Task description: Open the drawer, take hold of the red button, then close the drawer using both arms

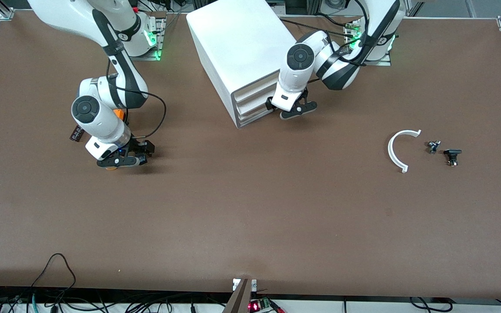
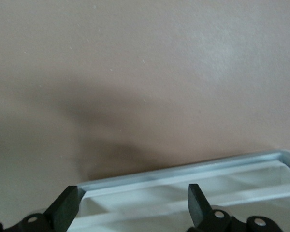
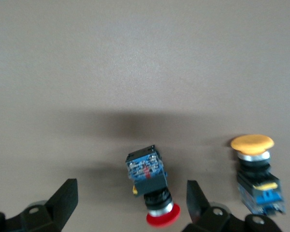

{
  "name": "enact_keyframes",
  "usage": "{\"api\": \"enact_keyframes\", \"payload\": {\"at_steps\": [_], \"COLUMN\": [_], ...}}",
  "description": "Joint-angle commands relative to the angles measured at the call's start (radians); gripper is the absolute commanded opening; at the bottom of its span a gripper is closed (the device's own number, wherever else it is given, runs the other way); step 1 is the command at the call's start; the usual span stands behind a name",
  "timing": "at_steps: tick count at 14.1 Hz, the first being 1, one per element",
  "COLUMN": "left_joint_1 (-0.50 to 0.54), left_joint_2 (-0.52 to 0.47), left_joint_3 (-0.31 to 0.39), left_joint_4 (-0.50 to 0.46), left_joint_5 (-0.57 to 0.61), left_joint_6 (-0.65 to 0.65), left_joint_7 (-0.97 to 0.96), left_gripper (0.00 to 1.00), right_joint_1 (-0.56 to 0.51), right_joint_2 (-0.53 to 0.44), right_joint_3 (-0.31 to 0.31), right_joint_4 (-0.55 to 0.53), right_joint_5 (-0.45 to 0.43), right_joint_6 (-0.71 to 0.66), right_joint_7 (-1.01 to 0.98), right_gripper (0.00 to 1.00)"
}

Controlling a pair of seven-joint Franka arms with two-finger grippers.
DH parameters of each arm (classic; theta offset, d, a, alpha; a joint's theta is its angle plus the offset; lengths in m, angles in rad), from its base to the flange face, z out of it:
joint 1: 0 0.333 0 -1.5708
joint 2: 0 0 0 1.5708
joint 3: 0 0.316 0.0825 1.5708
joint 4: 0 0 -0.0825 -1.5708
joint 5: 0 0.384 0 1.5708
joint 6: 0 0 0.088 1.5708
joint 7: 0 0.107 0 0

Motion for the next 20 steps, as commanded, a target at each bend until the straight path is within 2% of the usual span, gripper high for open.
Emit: {"api": "enact_keyframes", "payload": {"at_steps": [1,4,7,11,13,15,17,20], "left_joint_1": [0.001,0.013,0.073,0.162,0.187,0.198,0.205,0.207], "left_joint_2": [-0.039,-0.054,-0.094,-0.173,-0.219,-0.241,-0.253,-0.282], "left_joint_3": [-0.028,-0.025,-0.019,0.039,0.083,0.140,0.210,0.324], "left_joint_4": [-0.022,-0.022,-0.013,0.053,0.127,0.256,0.362,0.459], "left_joint_5": [0.002,0.002,0.004,0.005,0.019,0.019,0.014,0.007], "left_joint_6": [-0.016,-0.020,-0.023,-0.039,-0.142,-0.355,-0.511,-0.647], "left_joint_7": [-0.005,-0.006,-0.003,-0.006,0.039,0.247,0.441,0.682], "left_gripper": [1.00,1.00,1.00,1.00,1.00,1.00,1.00,1.00], "right_joint_1": [-0.011,-0.011,-0.012,-0.061,-0.116,-0.170,-0.172,-0.239], "right_joint_2": [-0.031,-0.051,-0.053,-0.057,-0.059,-0.066,-0.105,-0.143], "right_joint_3": [0.017,0.017,0.010,0.016,0.052,0.101,0.098,0.071], "right_joint_4": [0.137,0.303,0.501,0.648,0.738,0.802,0.800,0.773], "right_joint_5": [0.008,0.009,0.006,-0.017,-0.021,-0.044,-0.104,-0.103], "right_joint_6": [-0.213,-0.443,-0.677,-0.813,-0.928,-1.017,-1.025,-1.053], "right_joint_7": [0.059,0.060,0.055,0.049,0.049,0.053,0.041,-0.049], "right_gripper": [1.00,1.00,1.00,1.00,1.00,1.00,1.00,1.00]}}
